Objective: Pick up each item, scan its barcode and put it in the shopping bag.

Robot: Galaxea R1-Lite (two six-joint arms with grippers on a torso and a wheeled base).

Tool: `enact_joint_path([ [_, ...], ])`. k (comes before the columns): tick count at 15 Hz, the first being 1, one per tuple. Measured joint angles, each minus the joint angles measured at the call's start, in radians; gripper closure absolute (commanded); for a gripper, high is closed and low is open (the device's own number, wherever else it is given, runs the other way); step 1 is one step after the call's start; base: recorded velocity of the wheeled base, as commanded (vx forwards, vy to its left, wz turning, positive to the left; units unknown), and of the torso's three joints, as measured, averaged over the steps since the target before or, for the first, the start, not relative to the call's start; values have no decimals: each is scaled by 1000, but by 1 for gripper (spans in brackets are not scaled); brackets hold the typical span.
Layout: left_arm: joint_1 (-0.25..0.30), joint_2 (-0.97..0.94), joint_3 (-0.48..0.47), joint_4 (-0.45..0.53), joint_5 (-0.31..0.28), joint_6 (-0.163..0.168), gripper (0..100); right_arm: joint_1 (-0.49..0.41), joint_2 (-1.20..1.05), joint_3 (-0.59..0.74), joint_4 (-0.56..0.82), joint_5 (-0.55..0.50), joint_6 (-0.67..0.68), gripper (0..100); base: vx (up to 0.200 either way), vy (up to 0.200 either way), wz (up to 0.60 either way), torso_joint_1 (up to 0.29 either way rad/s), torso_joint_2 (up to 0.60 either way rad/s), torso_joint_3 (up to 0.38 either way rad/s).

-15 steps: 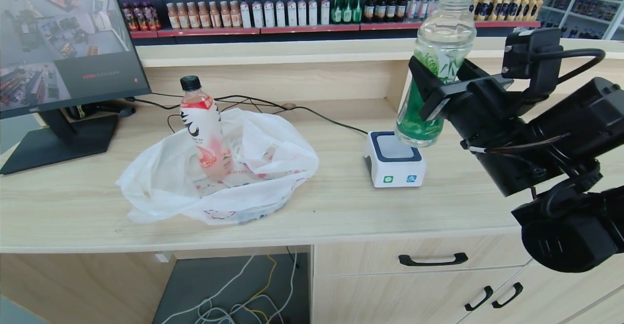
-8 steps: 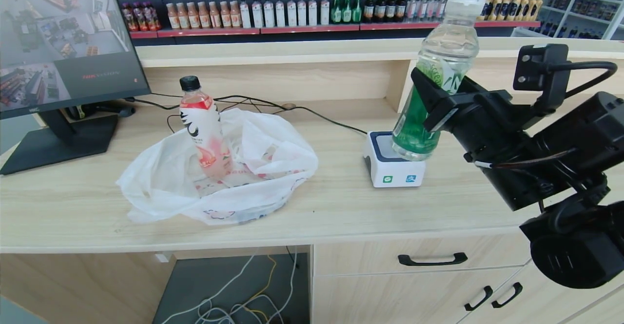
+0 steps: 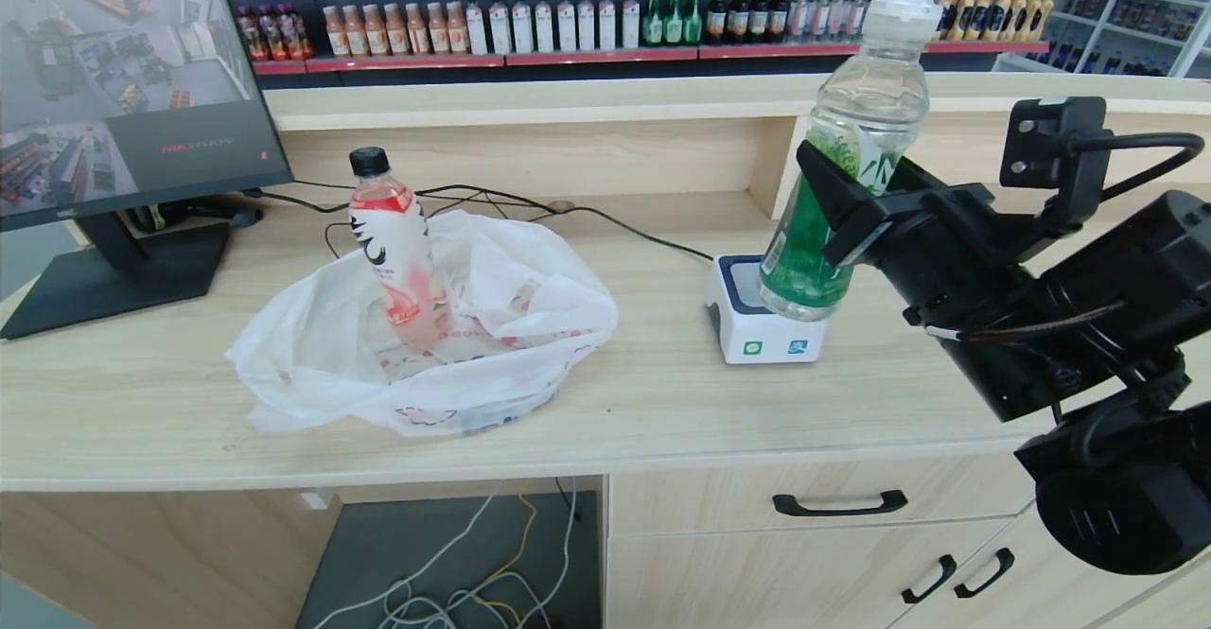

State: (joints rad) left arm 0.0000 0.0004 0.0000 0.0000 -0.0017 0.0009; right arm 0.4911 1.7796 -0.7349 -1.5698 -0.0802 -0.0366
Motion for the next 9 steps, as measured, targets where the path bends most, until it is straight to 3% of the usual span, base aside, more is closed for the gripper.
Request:
enact_joint_path([
  [7, 0, 0, 0, 0, 0, 1, 0, -1, 14, -6, 0, 0, 0, 100, 0, 0, 0, 0, 0, 0],
  [9, 0, 0, 0, 0, 1, -1, 0, -6, 14, -6, 0, -1, 1, 100, 0, 200, 0, 2, 2, 5],
])
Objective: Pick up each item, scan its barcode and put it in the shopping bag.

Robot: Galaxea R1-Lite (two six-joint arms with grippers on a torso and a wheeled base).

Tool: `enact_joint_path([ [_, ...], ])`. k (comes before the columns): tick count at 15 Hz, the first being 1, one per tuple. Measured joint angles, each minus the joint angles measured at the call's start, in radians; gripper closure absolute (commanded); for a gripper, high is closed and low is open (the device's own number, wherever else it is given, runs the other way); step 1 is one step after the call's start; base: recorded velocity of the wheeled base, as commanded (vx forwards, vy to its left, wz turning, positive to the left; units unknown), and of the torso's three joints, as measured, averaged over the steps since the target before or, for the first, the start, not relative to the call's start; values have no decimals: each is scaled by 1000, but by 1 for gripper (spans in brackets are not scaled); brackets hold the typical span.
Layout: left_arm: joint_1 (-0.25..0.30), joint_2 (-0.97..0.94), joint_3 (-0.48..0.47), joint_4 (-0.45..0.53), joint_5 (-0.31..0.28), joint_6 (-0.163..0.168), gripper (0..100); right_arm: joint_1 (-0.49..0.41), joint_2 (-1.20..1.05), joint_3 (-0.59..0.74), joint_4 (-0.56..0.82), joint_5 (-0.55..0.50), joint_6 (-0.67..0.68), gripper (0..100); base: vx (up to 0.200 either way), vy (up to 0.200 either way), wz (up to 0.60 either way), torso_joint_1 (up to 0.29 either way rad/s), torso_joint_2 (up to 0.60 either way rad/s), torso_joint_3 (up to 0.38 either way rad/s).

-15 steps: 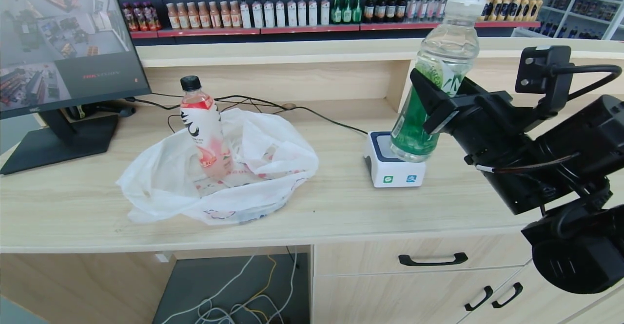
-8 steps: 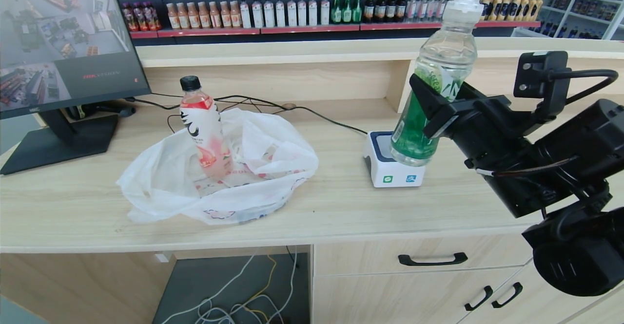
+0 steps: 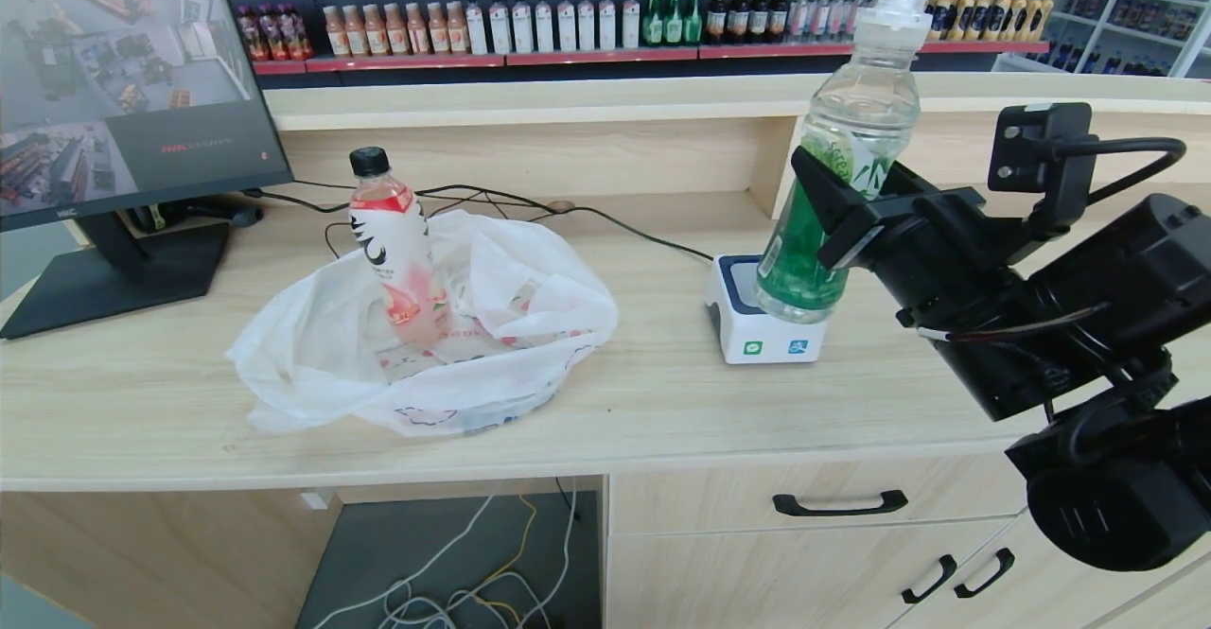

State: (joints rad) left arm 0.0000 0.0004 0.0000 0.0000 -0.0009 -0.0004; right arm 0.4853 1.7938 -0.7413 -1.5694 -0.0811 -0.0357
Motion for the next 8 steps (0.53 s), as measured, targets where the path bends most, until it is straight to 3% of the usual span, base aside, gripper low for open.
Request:
enact_joint_path([
  [8, 0, 0, 0, 0, 1, -1, 0, -5, 13, 0, -1, 1, 0, 100, 0, 200, 0, 2, 2, 1],
])
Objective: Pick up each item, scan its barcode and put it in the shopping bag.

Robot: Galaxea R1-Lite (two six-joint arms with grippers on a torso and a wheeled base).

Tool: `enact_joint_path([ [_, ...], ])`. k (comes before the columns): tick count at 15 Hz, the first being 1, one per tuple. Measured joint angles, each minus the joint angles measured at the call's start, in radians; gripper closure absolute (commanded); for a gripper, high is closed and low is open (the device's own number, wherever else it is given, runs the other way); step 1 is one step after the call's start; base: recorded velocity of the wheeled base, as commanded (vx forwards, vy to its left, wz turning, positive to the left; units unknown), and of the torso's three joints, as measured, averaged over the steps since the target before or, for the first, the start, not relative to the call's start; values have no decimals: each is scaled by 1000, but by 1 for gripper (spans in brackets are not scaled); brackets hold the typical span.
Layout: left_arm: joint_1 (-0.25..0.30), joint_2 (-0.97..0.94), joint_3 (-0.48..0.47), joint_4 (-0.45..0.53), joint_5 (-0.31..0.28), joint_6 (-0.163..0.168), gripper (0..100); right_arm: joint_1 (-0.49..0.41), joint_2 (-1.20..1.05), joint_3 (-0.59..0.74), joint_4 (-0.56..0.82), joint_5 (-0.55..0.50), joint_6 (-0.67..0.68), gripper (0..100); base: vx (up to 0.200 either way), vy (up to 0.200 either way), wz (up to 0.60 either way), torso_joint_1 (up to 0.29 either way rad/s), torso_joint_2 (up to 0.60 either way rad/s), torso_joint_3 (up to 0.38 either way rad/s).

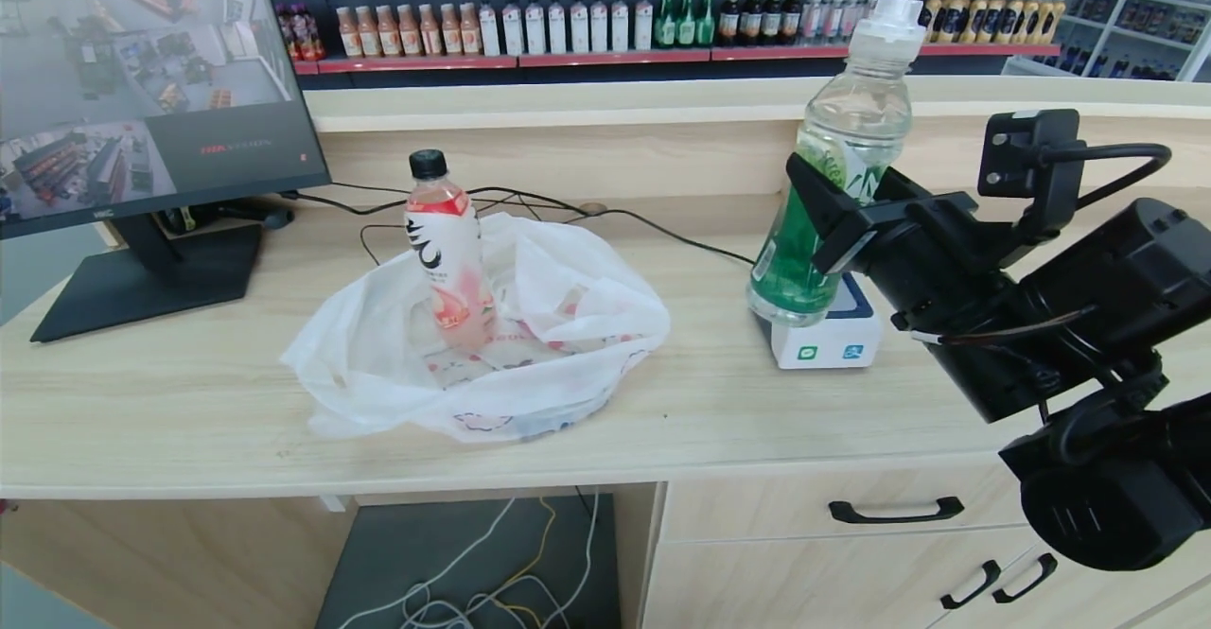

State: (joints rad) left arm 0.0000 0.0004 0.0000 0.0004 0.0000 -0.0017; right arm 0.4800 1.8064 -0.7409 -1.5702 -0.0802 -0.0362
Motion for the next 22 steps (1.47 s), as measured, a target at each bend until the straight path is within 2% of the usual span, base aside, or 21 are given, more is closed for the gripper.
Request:
enact_joint_path([
  [8, 0, 0, 0, 0, -1, 1, 0, 8, 8, -25, 1, -1, -1, 100, 0, 200, 0, 1, 4, 2],
  [11, 0, 0, 0, 0, -2, 2, 0, 25, 13, -53, 0, 13, -11, 100, 0, 0, 0, 0, 0, 0],
  [15, 0, 0, 0, -1, -2, 2, 0, 53, 24, -64, 0, 106, -69, 100, 0, 0, 0, 0, 0, 0],
  [22, 0, 0, 0, 0, -2, 3, 0, 113, 113, -94, 1, 103, -54, 100, 0, 0, 0, 0, 0, 0],
])
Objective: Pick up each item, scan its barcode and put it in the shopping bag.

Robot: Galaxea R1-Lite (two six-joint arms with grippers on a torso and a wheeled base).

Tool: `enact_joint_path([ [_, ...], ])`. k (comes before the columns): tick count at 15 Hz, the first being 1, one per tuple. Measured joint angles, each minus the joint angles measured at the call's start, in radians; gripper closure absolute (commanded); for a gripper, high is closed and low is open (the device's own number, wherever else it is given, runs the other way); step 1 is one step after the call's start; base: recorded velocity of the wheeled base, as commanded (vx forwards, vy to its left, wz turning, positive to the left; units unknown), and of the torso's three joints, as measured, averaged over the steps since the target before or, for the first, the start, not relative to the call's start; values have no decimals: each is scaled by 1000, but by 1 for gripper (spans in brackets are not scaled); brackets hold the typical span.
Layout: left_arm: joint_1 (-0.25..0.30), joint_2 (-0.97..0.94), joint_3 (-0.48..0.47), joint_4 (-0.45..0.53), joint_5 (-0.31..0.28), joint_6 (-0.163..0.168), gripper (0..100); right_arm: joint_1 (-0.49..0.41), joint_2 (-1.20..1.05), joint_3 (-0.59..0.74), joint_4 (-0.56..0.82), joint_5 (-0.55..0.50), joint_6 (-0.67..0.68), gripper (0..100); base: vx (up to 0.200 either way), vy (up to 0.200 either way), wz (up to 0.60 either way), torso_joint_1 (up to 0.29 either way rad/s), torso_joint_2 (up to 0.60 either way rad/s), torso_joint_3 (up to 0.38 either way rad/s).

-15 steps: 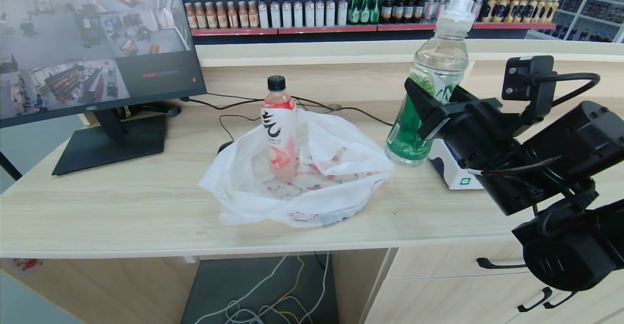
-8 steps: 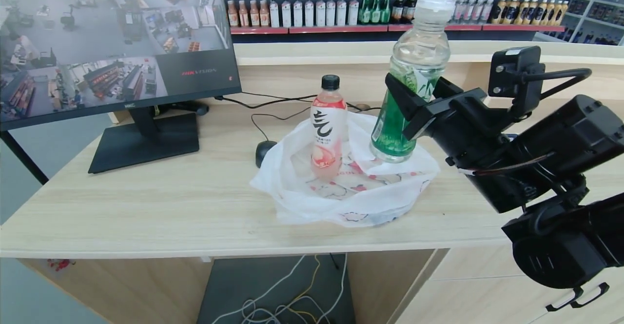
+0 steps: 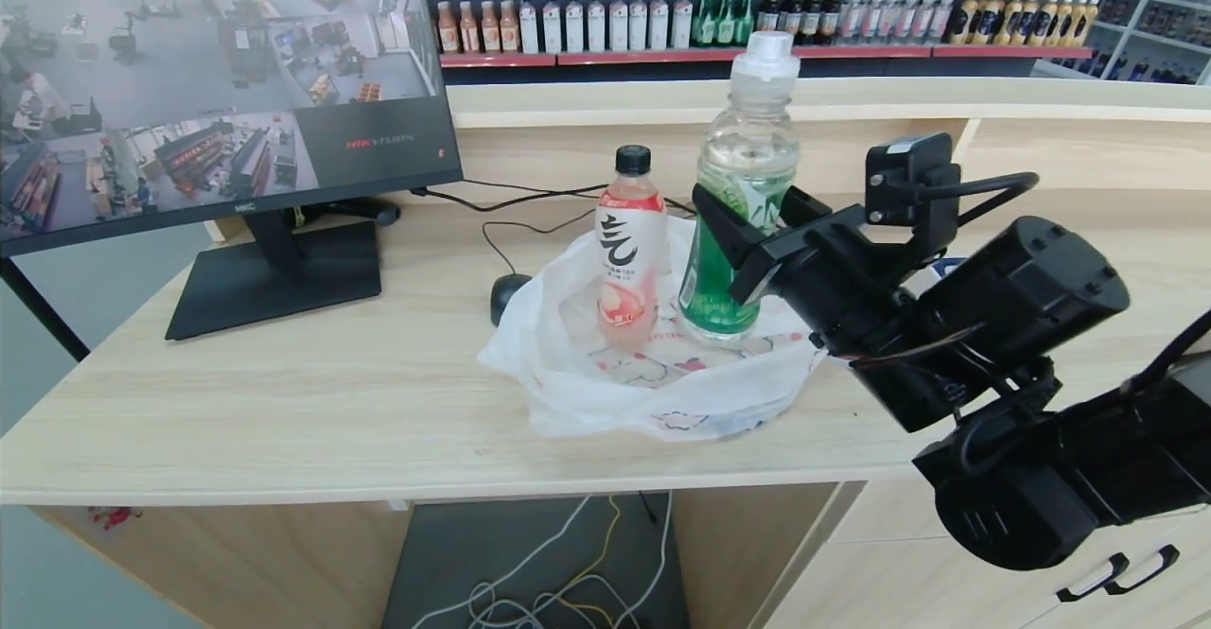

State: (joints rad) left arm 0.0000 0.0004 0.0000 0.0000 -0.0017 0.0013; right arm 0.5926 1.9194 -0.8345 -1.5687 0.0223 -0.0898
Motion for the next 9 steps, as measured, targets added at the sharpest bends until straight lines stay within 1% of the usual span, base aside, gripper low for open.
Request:
enact_joint_path([
  [9, 0, 0, 0, 0, 0, -1, 0, 14, 120, -36, 0, -1, 17, 100, 0, 0, 0, 0, 0, 0],
])
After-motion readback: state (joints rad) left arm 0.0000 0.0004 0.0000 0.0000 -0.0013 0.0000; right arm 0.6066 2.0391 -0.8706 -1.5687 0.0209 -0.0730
